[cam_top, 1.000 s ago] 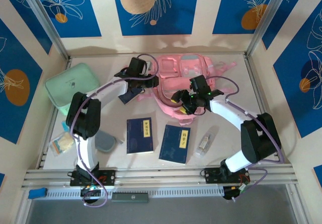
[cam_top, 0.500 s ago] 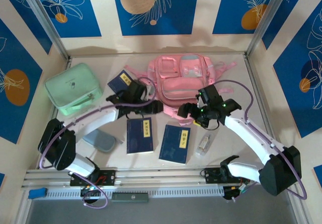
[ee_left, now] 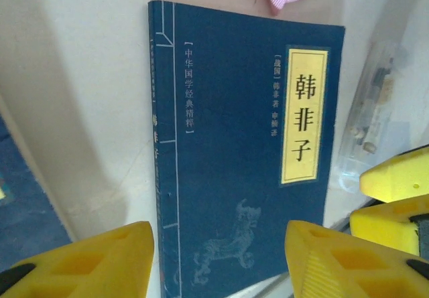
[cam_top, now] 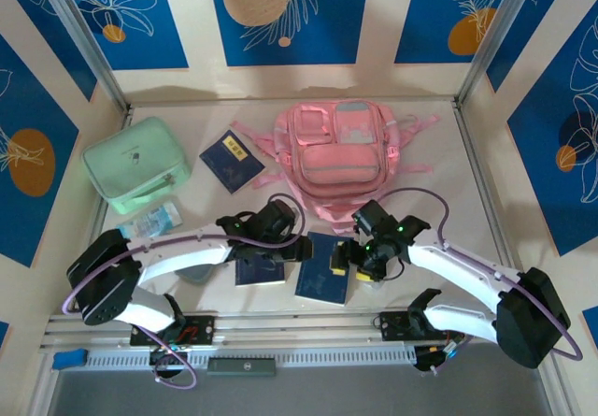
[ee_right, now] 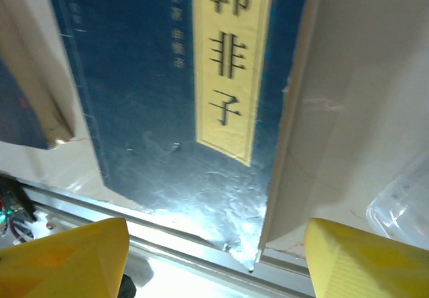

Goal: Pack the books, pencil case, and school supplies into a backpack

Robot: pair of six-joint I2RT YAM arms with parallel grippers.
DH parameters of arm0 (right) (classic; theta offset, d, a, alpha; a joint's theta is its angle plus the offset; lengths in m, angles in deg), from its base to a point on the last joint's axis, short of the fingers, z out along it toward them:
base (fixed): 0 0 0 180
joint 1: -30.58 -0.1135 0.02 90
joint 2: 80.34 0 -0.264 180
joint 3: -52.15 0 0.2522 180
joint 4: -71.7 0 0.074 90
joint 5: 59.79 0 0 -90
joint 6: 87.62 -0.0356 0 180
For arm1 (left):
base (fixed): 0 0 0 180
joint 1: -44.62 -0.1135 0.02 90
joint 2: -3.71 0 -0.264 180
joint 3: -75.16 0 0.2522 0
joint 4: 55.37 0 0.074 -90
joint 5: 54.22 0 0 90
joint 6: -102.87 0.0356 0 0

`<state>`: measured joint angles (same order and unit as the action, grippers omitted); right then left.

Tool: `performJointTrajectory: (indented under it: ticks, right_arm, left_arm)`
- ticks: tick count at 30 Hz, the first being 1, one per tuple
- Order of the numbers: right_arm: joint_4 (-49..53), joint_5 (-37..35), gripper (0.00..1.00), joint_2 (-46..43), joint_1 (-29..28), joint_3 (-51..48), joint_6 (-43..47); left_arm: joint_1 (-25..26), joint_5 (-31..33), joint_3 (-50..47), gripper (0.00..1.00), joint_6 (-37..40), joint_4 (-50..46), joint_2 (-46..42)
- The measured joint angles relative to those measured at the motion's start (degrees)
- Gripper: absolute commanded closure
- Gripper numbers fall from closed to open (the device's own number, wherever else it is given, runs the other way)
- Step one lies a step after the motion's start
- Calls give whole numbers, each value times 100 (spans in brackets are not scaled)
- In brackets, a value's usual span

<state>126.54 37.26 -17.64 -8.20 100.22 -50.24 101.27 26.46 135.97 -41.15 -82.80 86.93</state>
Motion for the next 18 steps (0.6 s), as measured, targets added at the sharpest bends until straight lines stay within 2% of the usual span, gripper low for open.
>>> performJointTrajectory:
  ticks: [7, 18]
  right_arm:
    - [-560, -15, 31, 131, -63, -398, -238]
    - [-1335, -15, 29, 632, -136, -544, -442]
  left_arm:
    - [103, 55, -20, 51, -144, 470, 562]
    - [295, 267, -37, 58, -166, 474, 990]
